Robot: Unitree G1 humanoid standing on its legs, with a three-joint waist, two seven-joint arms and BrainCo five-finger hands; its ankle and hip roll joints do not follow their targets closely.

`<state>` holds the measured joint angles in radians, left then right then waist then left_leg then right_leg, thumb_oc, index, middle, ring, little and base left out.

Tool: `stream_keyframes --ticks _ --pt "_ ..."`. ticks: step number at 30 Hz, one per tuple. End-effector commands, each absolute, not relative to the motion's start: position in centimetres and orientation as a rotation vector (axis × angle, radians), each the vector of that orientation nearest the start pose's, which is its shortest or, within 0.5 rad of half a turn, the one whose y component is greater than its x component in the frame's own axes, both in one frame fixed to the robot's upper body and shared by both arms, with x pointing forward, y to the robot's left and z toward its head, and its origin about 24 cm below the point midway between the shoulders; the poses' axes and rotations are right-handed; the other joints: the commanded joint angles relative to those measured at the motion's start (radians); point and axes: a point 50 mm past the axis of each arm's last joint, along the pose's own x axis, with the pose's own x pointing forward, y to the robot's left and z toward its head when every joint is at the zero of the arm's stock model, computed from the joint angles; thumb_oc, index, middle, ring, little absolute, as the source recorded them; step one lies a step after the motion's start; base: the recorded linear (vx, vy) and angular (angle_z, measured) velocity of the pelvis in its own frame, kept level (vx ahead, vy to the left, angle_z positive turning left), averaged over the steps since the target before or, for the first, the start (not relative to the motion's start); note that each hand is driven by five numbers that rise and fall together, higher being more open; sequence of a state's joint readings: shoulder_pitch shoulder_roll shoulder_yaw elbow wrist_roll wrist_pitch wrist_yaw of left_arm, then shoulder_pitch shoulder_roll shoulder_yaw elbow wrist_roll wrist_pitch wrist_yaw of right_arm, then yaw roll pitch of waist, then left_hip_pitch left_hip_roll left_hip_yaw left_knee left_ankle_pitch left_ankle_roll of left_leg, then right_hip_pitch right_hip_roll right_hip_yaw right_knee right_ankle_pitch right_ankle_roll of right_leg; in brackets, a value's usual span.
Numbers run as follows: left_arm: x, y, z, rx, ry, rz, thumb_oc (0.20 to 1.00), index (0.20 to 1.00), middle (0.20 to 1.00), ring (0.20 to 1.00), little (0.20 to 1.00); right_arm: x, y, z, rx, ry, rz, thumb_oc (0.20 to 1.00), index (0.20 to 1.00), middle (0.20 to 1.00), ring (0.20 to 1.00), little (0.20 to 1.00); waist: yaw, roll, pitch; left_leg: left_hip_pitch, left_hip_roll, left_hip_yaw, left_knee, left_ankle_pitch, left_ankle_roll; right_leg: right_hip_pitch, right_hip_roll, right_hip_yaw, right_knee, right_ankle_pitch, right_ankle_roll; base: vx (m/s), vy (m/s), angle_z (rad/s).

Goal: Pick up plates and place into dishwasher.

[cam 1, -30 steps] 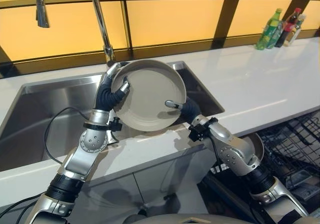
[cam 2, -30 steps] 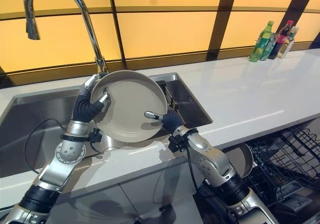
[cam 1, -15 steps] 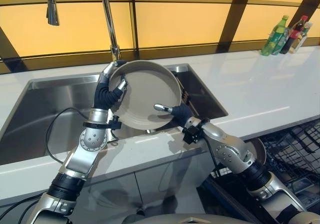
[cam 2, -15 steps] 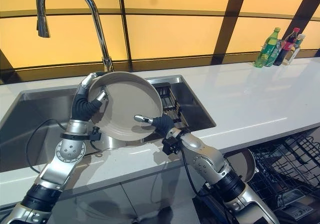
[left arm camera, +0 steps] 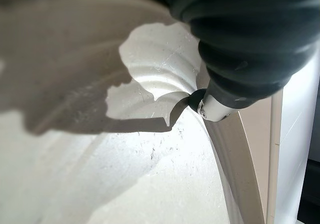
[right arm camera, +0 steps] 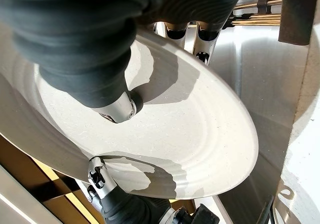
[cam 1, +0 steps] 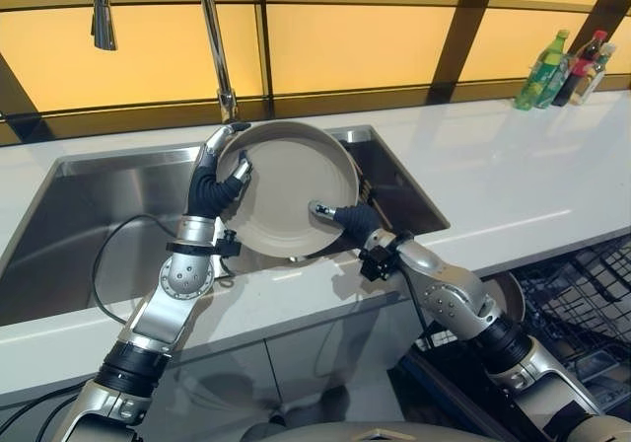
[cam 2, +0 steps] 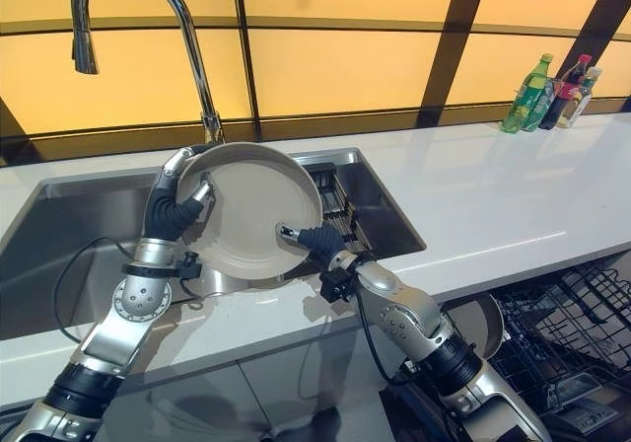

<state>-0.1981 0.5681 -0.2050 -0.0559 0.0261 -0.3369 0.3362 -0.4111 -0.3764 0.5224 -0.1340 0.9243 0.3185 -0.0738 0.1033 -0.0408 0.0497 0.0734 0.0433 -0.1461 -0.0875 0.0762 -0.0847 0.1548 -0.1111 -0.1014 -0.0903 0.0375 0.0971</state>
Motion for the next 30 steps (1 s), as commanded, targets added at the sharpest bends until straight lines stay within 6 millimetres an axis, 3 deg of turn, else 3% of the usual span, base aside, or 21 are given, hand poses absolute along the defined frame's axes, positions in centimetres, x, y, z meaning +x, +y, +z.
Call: stream_keyframes --ticks 1,5,6,7,9,13,21,24,30 --pt "28.2 15.3 16.8 0.415 -0.757 -0.099 0.200 0.200 0.200 0.200 0.200 27.7 -2.4 16.5 0.405 -0.034 0.838 0.200 0.200 0.200 0.200 0.200 0.005 -0.012 -0.018 0.005 -0.017 0.042 0.006 -0.034 0.036 -0.031 -0.007 -0.016 0.033 0.005 0.002 0.00 0.000 0.00" --pt "28.5 15.4 16.5 0.388 -0.715 -0.063 0.200 0.200 0.200 0.200 0.200 27.9 -2.6 16.8 0.402 -0.055 0.824 0.200 0.200 0.200 0.200 0.200 0.001 -0.013 -0.016 0.008 -0.017 0.044 0.005 -0.035 0.036 -0.029 -0.006 -0.014 0.036 0.001 0.001 -0.04 -0.005 0.00" --pt "28.8 15.6 16.3 0.377 -0.688 -0.044 0.373 0.373 0.373 0.373 0.373 27.9 -2.6 17.0 0.397 -0.060 0.823 0.200 0.200 0.200 0.200 0.200 -0.001 -0.013 -0.017 0.009 -0.017 0.044 0.004 -0.035 0.037 -0.028 -0.005 -0.014 0.037 -0.001 0.001 -0.03 -0.001 0.00" --pt "29.0 15.7 16.1 0.368 -0.660 -0.047 1.000 1.000 1.000 1.000 1.000 27.9 -2.6 17.0 0.390 -0.068 0.820 0.200 0.200 0.200 0.200 0.200 -0.003 -0.012 -0.017 0.010 -0.017 0.045 0.004 -0.036 0.037 -0.028 -0.005 -0.014 0.037 -0.002 0.001 -0.03 0.003 0.00" --pt "29.2 15.8 15.7 0.345 -0.629 -0.021 1.000 1.000 1.000 1.000 1.000 28.0 -2.9 17.4 0.381 -0.090 0.795 0.200 0.200 0.200 0.200 0.200 -0.007 -0.011 -0.017 0.011 -0.015 0.047 0.004 -0.036 0.037 -0.028 -0.005 -0.015 0.042 -0.004 0.001 -0.04 0.008 0.00" --pt "29.3 16.6 16.7 0.328 -0.661 0.067 1.000 1.000 1.000 1.000 1.000 28.4 -3.7 18.0 0.367 -0.120 0.753 0.200 0.200 0.200 0.200 0.200 -0.012 -0.008 -0.020 0.015 -0.015 0.047 0.005 -0.037 0.036 -0.027 -0.003 -0.013 0.045 -0.007 0.000 -0.01 0.002 0.00" --pt "29.2 20.9 18.4 0.213 -0.695 0.395 1.000 1.000 1.000 1.000 1.000 28.9 -5.4 18.3 0.320 -0.171 0.656 0.200 0.200 0.200 0.200 0.200 -0.026 -0.005 -0.031 0.014 -0.015 0.048 0.008 -0.036 0.035 -0.033 -0.007 -0.002 0.045 -0.003 0.002 0.00 0.000 0.00" --pt "28.8 21.8 18.3 0.219 -0.686 0.444 1.000 1.000 1.000 1.000 1.000 29.3 -6.6 18.6 0.282 -0.215 0.579 0.200 0.200 0.200 0.200 0.200 -0.028 -0.006 -0.034 0.010 -0.013 0.053 0.011 -0.036 0.032 -0.036 -0.009 0.002 0.041 0.001 0.002 0.00 0.000 0.00" --pt "28.5 23.3 18.3 0.223 -0.678 0.511 1.000 1.000 1.000 1.000 1.000 30.3 -10.8 19.8 0.196 -0.330 0.312 0.200 0.200 0.200 0.200 0.200 -0.058 -0.004 -0.032 0.012 -0.004 0.079 0.012 -0.045 0.030 -0.047 -0.008 0.025 0.037 0.005 0.003 -0.01 0.008 -0.03"
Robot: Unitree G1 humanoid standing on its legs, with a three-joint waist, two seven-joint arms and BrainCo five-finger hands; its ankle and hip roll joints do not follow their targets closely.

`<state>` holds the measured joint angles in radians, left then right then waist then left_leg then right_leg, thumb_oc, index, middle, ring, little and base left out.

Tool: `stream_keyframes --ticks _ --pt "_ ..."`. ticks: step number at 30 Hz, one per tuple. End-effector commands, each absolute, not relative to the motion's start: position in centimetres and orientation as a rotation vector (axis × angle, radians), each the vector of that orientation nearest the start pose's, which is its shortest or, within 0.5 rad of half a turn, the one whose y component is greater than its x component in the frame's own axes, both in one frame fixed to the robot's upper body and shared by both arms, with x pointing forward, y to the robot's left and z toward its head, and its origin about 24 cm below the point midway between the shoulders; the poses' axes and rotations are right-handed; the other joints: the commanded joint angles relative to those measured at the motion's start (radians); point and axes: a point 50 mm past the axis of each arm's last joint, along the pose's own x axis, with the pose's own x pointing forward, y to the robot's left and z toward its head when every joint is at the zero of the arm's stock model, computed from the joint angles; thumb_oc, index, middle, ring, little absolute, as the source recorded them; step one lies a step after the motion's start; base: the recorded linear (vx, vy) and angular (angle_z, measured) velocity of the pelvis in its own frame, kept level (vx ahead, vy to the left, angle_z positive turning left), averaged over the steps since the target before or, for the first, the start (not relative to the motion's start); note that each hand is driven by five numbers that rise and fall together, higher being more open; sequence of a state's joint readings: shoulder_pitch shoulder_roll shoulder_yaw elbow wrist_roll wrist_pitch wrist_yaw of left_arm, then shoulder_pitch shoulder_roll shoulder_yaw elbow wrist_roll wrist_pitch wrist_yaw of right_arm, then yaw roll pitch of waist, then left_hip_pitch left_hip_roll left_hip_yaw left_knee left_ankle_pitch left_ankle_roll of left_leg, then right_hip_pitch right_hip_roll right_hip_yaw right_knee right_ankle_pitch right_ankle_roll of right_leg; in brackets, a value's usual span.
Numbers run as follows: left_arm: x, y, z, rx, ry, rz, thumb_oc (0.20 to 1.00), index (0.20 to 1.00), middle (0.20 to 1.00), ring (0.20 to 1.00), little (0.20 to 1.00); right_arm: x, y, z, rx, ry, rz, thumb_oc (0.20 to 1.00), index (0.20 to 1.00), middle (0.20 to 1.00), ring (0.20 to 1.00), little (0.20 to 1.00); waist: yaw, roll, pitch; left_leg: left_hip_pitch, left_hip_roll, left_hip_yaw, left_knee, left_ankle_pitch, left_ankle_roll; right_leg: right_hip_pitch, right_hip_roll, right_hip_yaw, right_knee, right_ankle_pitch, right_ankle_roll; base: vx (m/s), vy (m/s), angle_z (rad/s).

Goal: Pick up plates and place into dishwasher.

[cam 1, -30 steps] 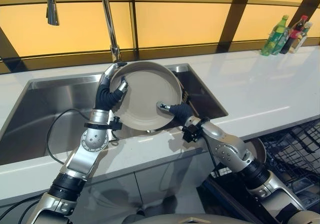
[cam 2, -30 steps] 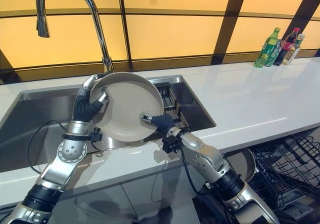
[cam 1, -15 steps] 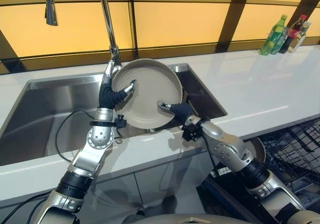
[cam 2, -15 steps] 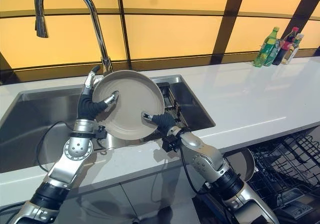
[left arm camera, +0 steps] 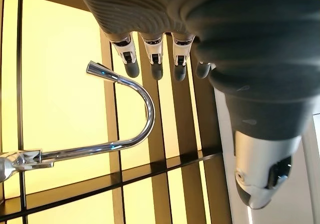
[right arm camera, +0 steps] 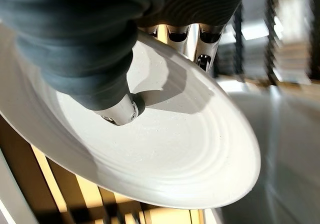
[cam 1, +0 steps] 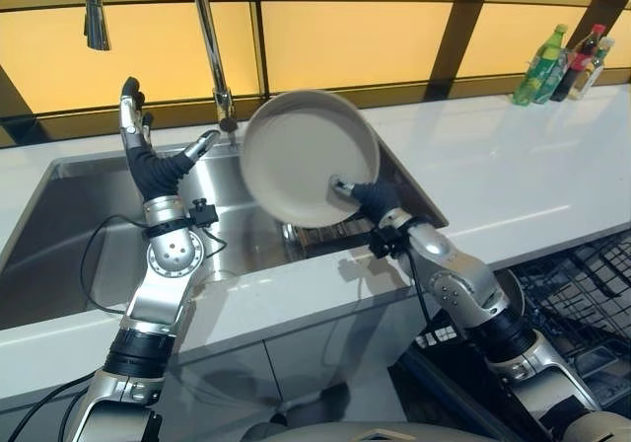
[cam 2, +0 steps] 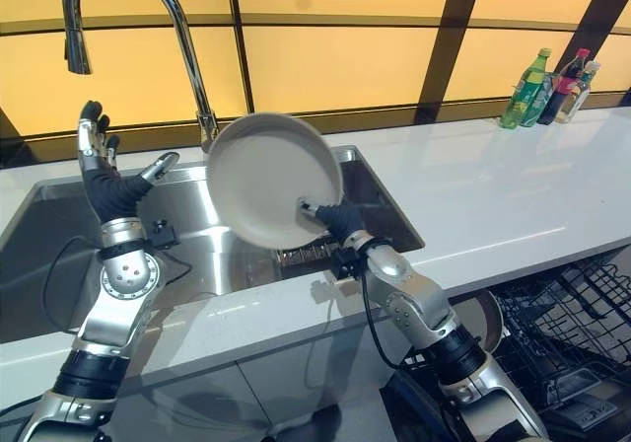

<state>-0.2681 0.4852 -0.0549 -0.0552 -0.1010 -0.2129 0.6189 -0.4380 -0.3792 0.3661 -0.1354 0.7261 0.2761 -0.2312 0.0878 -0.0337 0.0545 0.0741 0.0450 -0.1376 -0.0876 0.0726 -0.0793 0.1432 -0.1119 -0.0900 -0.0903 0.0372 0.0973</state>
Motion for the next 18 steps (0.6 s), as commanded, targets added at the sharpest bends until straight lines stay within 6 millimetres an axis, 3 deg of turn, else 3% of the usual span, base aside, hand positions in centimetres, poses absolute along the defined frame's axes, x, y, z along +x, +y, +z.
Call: stream_keyframes --ticks 1,5,13,18 --pt "28.5 23.6 18.4 0.223 -0.680 0.521 1.000 1.000 1.000 1.000 1.000 30.3 -11.5 19.7 0.181 -0.343 0.281 0.200 0.200 0.200 0.200 0.200 -0.048 -0.010 -0.038 0.013 -0.005 0.076 0.012 -0.044 0.025 -0.037 -0.007 0.018 0.036 0.006 0.004 0.00 0.025 -0.05" --pt "28.2 24.3 18.1 0.232 -0.663 0.542 1.000 1.000 1.000 1.000 1.000 30.3 -14.7 18.2 0.155 -0.313 0.114 0.200 0.200 0.200 0.200 0.200 -0.078 -0.006 -0.041 0.024 -0.004 0.099 0.010 -0.053 0.027 -0.039 -0.008 0.038 0.029 0.012 0.009 0.03 0.006 -0.16" --pt "27.3 26.0 16.6 0.288 -0.576 0.523 1.000 1.000 1.000 1.000 1.000 28.2 -23.3 12.7 0.073 -0.159 -0.241 0.200 0.200 0.200 0.200 0.200 -0.149 -0.004 -0.041 0.046 0.005 0.163 0.006 -0.069 0.030 -0.054 -0.016 0.096 0.023 0.032 0.029 0.05 -0.047 -0.28" --pt "27.1 26.8 16.3 0.329 -0.548 0.503 1.000 1.000 1.000 1.000 1.000 26.8 -26.8 11.4 -0.021 -0.125 -0.429 0.200 0.200 0.200 0.200 0.200 -0.187 -0.002 -0.022 0.055 0.006 0.194 0.006 -0.077 0.036 -0.074 -0.021 0.126 0.030 0.042 0.036 0.02 -0.072 -0.27"
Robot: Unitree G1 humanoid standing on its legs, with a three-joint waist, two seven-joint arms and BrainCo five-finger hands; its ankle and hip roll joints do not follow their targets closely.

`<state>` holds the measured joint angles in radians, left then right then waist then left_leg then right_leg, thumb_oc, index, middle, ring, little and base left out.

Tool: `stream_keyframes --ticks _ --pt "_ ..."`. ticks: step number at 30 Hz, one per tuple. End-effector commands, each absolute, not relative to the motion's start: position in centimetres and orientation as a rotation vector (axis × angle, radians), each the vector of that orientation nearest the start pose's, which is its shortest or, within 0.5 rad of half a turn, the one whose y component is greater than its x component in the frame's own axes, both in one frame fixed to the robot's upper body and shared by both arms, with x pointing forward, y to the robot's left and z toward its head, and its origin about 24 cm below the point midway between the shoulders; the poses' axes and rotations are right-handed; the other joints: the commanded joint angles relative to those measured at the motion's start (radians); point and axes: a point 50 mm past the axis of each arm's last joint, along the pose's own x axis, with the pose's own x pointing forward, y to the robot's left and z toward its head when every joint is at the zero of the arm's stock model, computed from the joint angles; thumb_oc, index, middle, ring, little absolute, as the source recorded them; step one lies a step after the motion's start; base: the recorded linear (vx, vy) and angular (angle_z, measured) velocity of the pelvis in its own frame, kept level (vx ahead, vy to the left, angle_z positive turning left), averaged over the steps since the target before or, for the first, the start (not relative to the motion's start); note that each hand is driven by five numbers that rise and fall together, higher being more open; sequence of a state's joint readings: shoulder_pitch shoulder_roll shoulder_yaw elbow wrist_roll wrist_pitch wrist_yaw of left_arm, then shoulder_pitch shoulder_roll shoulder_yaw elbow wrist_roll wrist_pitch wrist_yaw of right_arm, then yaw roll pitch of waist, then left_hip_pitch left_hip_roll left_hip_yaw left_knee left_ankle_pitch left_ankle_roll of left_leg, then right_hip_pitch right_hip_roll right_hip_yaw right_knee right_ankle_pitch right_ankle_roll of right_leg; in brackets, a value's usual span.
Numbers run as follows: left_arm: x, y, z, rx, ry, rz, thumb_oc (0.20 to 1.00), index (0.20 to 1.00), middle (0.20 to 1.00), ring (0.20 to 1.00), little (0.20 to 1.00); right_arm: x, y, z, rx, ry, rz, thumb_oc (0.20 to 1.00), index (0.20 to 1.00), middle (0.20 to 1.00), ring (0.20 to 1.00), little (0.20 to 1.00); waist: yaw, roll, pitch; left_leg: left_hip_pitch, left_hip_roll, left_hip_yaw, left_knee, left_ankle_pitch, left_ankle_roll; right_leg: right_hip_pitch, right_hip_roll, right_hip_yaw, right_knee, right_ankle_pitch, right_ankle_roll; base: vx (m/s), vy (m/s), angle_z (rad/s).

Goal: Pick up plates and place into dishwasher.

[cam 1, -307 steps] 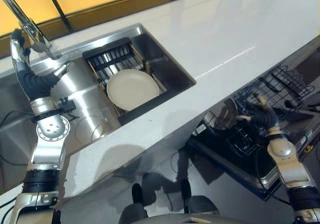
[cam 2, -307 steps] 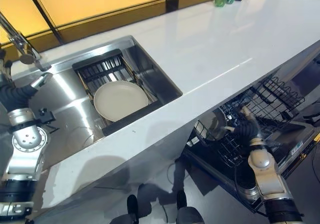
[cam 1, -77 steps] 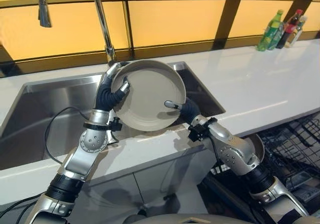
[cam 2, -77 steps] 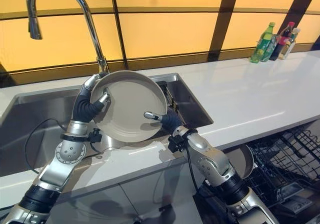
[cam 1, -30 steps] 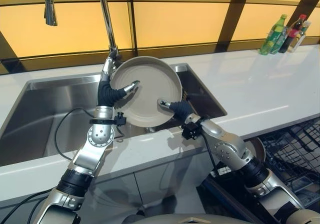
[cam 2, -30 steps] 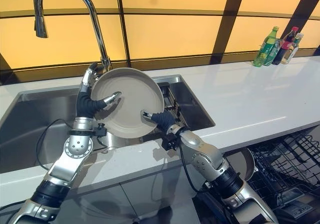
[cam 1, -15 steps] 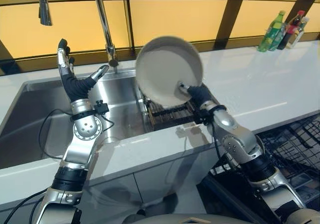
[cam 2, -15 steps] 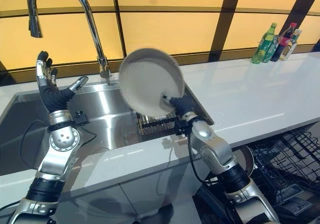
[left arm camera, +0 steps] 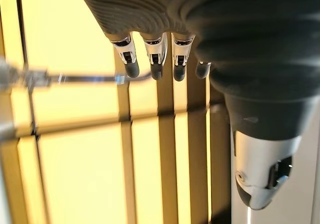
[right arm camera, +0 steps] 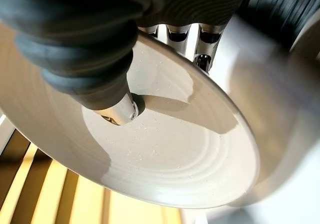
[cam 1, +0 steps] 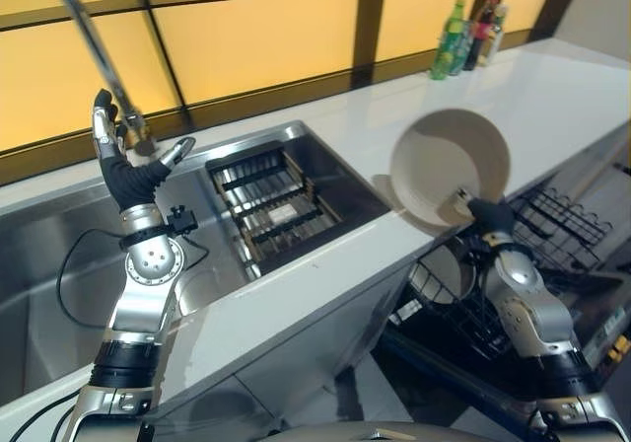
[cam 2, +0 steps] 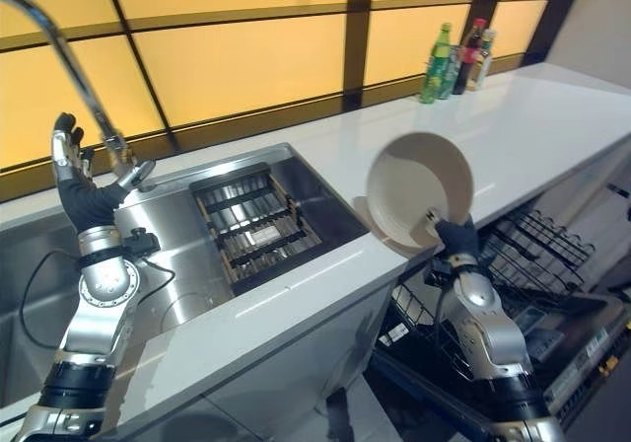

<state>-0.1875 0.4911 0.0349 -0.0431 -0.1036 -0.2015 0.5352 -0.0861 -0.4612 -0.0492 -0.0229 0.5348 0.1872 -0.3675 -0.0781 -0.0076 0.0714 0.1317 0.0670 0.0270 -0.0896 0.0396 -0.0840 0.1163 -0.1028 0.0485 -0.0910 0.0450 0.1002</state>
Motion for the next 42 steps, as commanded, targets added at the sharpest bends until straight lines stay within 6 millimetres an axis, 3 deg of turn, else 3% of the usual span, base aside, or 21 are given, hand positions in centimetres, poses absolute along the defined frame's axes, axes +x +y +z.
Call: stream_keyframes --ticks 1,4,10,13,19,30,35,37,39,42 --pt "27.0 27.1 16.4 0.338 -0.544 0.500 1.000 1.000 1.000 1.000 1.000 26.4 -27.6 11.1 -0.033 -0.116 -0.468 0.200 0.200 0.200 0.200 0.200 -0.029 -0.029 -0.034 -0.003 -0.015 0.036 0.008 -0.046 0.040 -0.052 -0.031 -0.006 0.033 0.035 0.036 0.00 -0.074 -0.28" --pt "26.8 27.9 16.3 0.356 -0.529 0.510 1.000 1.000 1.000 1.000 1.000 25.1 -29.5 10.4 -0.034 -0.110 -0.572 0.200 0.200 0.200 0.200 0.200 -0.055 -0.032 -0.013 -0.006 -0.007 0.060 0.011 -0.046 0.041 -0.075 -0.031 0.012 0.048 0.037 0.042 -0.03 -0.073 -0.22" --pt "26.4 28.8 15.8 0.378 -0.506 0.540 1.000 1.000 1.000 1.000 1.000 23.8 -31.4 10.1 -0.036 -0.144 -0.703 0.200 0.200 0.200 0.200 0.200 -0.078 -0.029 0.033 -0.001 0.015 0.107 0.020 -0.050 0.036 -0.099 -0.038 0.003 0.066 0.035 0.052 -0.02 -0.083 -0.35" --pt "26.6 28.6 16.0 0.380 -0.522 0.548 1.000 1.000 1.000 1.000 1.000 24.2 -31.9 10.6 -0.058 -0.166 -0.743 0.200 0.200 0.200 0.200 0.200 -0.072 -0.020 0.068 -0.031 0.025 0.116 0.034 -0.053 0.030 -0.126 -0.033 0.003 0.075 0.024 0.052 -0.13 -0.093 -0.40" --pt "27.7 28.2 17.9 0.373 -0.582 0.549 1.000 1.000 1.000 1.000 1.000 25.3 -32.3 12.4 -0.086 -0.243 -0.821 0.200 0.200 0.200 0.200 0.200 -0.058 -0.003 0.161 -0.123 0.040 0.079 0.078 -0.033 0.020 -0.180 0.014 0.022 0.111 0.005 0.019 -0.17 -0.112 -0.09" --pt "28.2 27.8 18.4 0.355 -0.609 0.563 1.000 1.000 1.000 1.000 1.000 26.7 -33.8 14.8 -0.241 -0.285 -0.872 0.200 0.200 0.200 0.200 0.200 -0.036 0.032 0.214 -0.196 0.070 0.015 0.110 0.002 -0.015 -0.196 0.039 -0.005 0.121 -0.018 -0.017 -0.04 -0.058 0.09" --pt "27.9 28.1 17.8 0.355 -0.579 0.567 1.000 1.000 1.000 1.000 1.000 26.9 -34.4 15.3 -0.374 -0.267 -0.863 0.200 0.200 0.200 0.200 0.200 -0.018 0.018 0.215 -0.225 0.073 0.002 0.184 -0.009 -0.029 -0.191 0.049 -0.024 0.130 -0.026 -0.035 0.04 -0.054 0.08" --pt "27.9 28.0 17.4 0.357 -0.564 0.550 1.000 1.000 1.000 1.000 1.000 26.3 -35.2 15.1 -0.495 -0.240 -0.884 0.200 0.200 0.200 0.200 0.200 -0.020 0.003 0.215 -0.249 0.055 0.053 0.262 -0.037 -0.030 -0.181 0.036 -0.050 0.130 -0.021 -0.038 0.07 -0.115 0.21" --pt "27.9 28.1 17.8 0.366 -0.569 0.532 1.000 1.000 1.000 1.000 1.000 26.1 -36.0 15.2 -0.656 -0.214 -0.898 0.200 0.200 0.200 0.200 0.200 -0.014 -0.007 0.221 -0.276 0.020 0.068 0.314 -0.072 -0.013 -0.181 0.028 -0.060 0.135 -0.023 -0.040 0.00 -0.035 0.38" --pt "27.9 28.4 18.1 0.389 -0.569 0.533 1.000 1.000 1.000 1.000 1.000 26.0 -37.4 14.9 -0.809 -0.141 -0.912 0.200 0.200 0.200 0.200 0.200 -0.009 -0.002 0.222 -0.270 0.012 0.083 0.279 -0.057 0.003 -0.191 0.036 -0.065 0.155 -0.028 -0.035 0.02 0.061 0.28"
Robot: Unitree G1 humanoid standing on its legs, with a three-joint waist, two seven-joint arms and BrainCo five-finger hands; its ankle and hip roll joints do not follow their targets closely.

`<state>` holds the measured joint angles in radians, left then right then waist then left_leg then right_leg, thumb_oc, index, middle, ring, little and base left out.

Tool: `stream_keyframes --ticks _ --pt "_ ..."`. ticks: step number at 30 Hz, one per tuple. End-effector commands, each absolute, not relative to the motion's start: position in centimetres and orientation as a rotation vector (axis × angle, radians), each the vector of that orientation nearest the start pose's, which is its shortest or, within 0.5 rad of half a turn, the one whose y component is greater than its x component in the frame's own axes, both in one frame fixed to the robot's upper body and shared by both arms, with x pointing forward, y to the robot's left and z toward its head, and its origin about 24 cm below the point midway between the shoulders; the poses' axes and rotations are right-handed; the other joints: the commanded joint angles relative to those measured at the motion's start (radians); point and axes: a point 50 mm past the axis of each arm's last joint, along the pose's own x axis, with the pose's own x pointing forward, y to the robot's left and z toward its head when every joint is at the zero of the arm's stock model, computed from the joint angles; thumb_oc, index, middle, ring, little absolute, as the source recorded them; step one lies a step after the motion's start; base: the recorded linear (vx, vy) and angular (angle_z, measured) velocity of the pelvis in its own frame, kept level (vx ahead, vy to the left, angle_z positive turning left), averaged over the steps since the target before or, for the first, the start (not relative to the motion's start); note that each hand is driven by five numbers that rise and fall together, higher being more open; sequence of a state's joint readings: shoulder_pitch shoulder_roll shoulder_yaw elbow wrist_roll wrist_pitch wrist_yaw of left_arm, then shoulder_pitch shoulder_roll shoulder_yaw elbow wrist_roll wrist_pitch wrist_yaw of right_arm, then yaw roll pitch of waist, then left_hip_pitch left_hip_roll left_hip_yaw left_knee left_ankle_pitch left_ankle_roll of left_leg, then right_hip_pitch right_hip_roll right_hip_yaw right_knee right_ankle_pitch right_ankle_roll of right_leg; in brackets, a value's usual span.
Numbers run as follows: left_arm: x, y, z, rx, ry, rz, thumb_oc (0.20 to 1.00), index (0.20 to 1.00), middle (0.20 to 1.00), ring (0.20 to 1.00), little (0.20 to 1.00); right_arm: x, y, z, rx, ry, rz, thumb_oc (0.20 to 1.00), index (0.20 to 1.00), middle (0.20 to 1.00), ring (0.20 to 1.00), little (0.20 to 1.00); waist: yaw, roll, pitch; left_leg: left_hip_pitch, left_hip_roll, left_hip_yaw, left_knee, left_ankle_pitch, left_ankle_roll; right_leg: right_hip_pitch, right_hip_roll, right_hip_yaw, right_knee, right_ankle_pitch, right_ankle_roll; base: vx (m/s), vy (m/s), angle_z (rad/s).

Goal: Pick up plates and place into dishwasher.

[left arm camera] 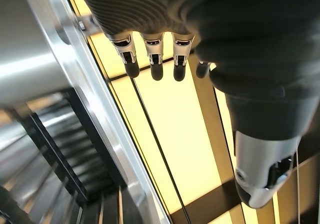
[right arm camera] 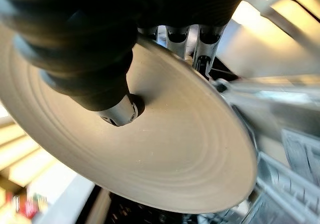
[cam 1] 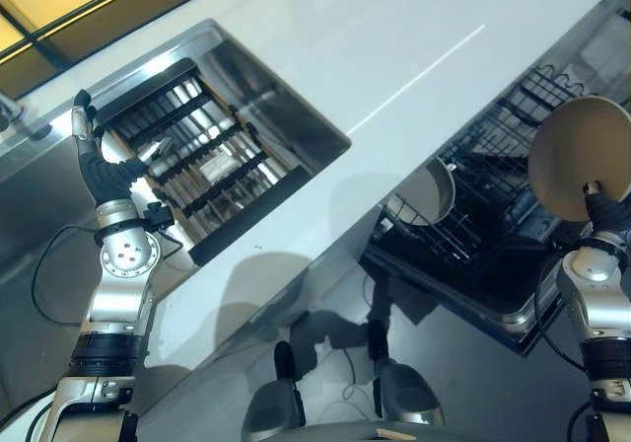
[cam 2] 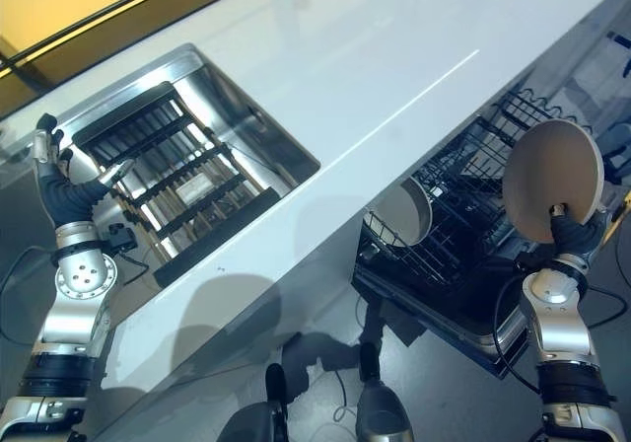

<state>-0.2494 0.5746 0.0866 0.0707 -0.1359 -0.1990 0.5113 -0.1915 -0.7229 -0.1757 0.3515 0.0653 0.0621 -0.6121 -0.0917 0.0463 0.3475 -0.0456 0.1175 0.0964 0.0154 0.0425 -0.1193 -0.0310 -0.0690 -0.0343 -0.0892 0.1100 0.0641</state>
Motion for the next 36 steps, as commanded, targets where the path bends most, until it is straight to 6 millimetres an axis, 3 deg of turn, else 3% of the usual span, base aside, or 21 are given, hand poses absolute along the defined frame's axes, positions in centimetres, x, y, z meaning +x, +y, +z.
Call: stream_keyframes --ticks 1,7,10,12,14,17,20,27,36 --pt "28.0 28.7 18.5 0.390 -0.570 0.538 1.000 1.000 1.000 1.000 1.000 25.9 -37.8 15.0 -0.837 -0.121 -0.915 0.200 0.200 0.200 0.200 0.200 0.005 -0.055 -0.049 -0.094 -0.044 0.012 0.167 -0.053 0.038 -0.044 0.001 0.021 0.157 -0.093 0.004 -0.01 0.076 0.10" --pt "28.2 29.2 21.1 0.410 -0.631 0.544 1.000 1.000 1.000 1.000 1.000 26.1 -38.6 15.0 -0.901 -0.078 -0.921 0.200 0.200 0.200 0.200 0.200 0.016 -0.045 0.000 -0.116 -0.073 0.001 0.127 -0.037 0.057 -0.092 0.019 0.025 0.233 -0.131 0.001 -0.13 0.063 0.03" --pt "28.7 29.3 21.6 0.419 -0.636 0.530 1.000 1.000 1.000 1.000 1.000 25.5 -38.9 14.1 -0.898 -0.055 -0.906 0.200 0.200 0.200 0.200 0.200 -0.004 -0.042 0.017 -0.141 -0.081 -0.033 0.148 -0.042 0.070 -0.160 0.030 0.089 0.331 -0.156 0.002 -0.03 -0.093 0.19" --pt "29.0 29.0 21.7 0.429 -0.646 0.499 1.000 1.000 1.000 1.000 1.000 24.7 -39.0 12.6 -0.906 -0.028 -0.887 0.200 0.200 0.200 0.200 0.200 -0.021 -0.055 0.023 -0.150 -0.100 -0.060 0.166 -0.057 0.079 -0.182 -0.021 0.129 0.320 -0.118 0.035 0.00 -0.297 0.79" --pt "29.0 28.9 22.2 0.437 -0.667 0.505 1.000 1.000 1.000 1.000 1.000 25.4 -38.3 12.5 -0.900 -0.045 -0.862 0.200 0.200 0.200 0.200 0.200 -0.022 -0.056 0.052 -0.156 -0.090 -0.060 0.173 -0.064 0.075 -0.212 -0.072 0.149 0.300 -0.071 0.074 -0.09 -0.265 0.57" --pt "29.1 29.1 23.1 0.428 -0.700 0.563 1.000 1.000 1.000 1.000 1.000 27.9 -37.5 14.9 -0.905 -0.094 -0.824 0.200 0.200 0.200 0.200 0.200 -0.005 -0.051 0.090 -0.191 -0.070 -0.041 0.195 -0.072 0.060 -0.215 -0.085 0.143 0.232 -0.039 0.072 -0.16 -0.237 -0.14" --pt "29.0 29.9 23.9 0.420 -0.713 0.588 1.000 1.000 1.000 1.000 1.000 29.0 -37.1 16.6 -0.899 -0.129 -0.814 0.200 0.200 0.200 0.200 0.200 0.008 -0.045 0.119 -0.240 -0.042 -0.046 0.226 -0.064 0.047 -0.218 -0.061 0.136 0.215 -0.044 0.057 -0.12 -0.280 -0.15" --pt "28.7 29.9 24.0 0.436 -0.726 0.567 1.000 1.000 1.000 1.000 1.000 28.8 -37.6 17.5 -0.896 -0.156 -0.837 0.200 0.200 0.200 0.200 0.200 0.025 -0.028 0.140 -0.266 -0.008 -0.068 0.173 0.000 0.016 -0.208 -0.024 0.063 0.181 -0.060 0.023 -0.02 -0.190 0.01" --pt "28.8 29.5 24.7 0.452 -0.754 0.568 1.000 1.000 1.000 1.000 1.000 28.6 -38.9 20.9 -1.004 -0.215 -0.939 0.200 0.200 0.200 0.200 0.200 0.007 0.010 0.160 -0.283 0.017 -0.069 0.121 0.050 -0.006 -0.265 -0.003 0.032 0.205 -0.068 0.007 -0.01 -0.082 0.08"
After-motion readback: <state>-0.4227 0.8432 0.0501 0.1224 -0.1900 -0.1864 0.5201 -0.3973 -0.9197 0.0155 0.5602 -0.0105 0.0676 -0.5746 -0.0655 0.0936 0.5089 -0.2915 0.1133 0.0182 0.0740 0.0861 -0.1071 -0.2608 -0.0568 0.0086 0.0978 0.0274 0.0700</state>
